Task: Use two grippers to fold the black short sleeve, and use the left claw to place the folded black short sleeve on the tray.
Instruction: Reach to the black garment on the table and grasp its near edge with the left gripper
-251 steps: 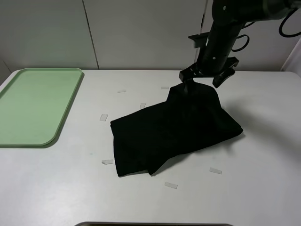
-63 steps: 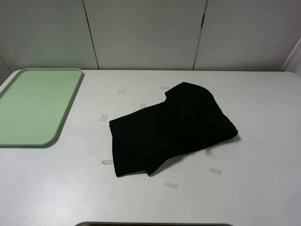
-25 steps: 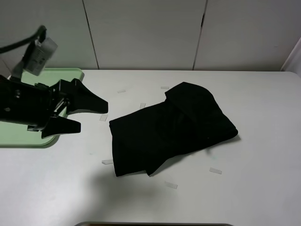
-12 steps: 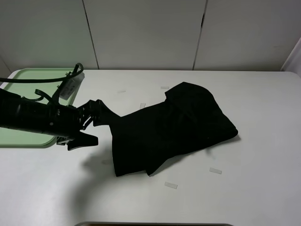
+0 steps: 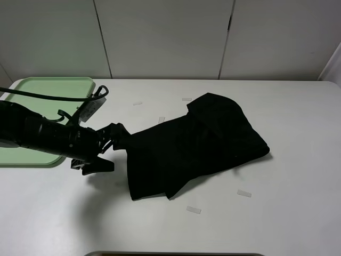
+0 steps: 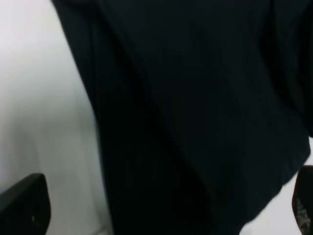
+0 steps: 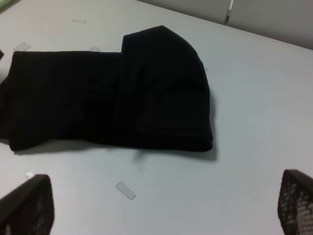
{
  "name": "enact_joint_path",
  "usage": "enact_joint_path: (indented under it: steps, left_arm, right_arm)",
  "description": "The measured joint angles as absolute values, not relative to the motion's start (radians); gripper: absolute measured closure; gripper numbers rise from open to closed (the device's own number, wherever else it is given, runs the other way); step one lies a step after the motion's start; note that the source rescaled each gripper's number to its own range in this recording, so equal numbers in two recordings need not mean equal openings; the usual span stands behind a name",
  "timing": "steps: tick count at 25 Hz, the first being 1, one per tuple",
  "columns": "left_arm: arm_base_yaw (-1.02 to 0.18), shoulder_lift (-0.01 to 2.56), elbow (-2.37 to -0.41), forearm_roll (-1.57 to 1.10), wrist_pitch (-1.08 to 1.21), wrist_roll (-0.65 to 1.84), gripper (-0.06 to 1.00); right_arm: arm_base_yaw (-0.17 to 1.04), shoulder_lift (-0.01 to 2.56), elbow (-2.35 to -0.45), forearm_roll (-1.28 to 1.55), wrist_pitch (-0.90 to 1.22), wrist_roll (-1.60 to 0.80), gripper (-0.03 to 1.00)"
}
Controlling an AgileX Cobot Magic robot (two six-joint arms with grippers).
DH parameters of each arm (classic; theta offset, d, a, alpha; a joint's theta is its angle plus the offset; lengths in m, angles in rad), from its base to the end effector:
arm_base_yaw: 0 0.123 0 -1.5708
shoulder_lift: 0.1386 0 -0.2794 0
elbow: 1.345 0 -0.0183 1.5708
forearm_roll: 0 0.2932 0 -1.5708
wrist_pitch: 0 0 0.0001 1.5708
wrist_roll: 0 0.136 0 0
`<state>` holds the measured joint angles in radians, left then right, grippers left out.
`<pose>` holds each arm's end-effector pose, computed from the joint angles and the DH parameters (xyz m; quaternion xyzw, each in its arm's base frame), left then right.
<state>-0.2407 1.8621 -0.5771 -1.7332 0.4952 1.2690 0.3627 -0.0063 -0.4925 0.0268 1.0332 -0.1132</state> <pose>0.2700 -0.1320 0.0030 -0.0609 0.9444 -0.2985 0.1232 0.0735 0.0312 0.2784 -0.1998 0.8223 0.0796 0.5269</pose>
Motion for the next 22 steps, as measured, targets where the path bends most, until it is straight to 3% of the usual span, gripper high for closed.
enact_joint_path:
  steps: [11, 14, 16, 18, 22]
  left_arm:
    - [-0.268, 1.964, -0.654, -1.737, 0.538, 1.273, -0.03]
    - [-0.29, 2.003, -0.699, -1.737, 0.559, 1.273, 0.03]
    - [-0.306, 2.028, -0.727, -1.737, 0.56, 1.273, 0.13]
    - [-0.322, 2.054, -0.747, -1.737, 0.546, 1.273, 0.32]
    - [-0.334, 2.083, -0.756, -1.737, 0.504, 1.273, 0.8]
  right_arm:
    - [0.363, -0.006, -0.493, 0.016, 1.033, -0.113, -0.03]
    - [0.363, -0.006, -0.493, 0.016, 1.033, -0.113, -0.03]
    - [0.363, -0.006, -0.493, 0.016, 1.033, -0.113, -0.03]
    - [0.363, -0.006, -0.493, 0.016, 1.033, -0.113, -0.03]
    - [0.363, -0.006, -0.493, 0.016, 1.033, -0.113, -0.03]
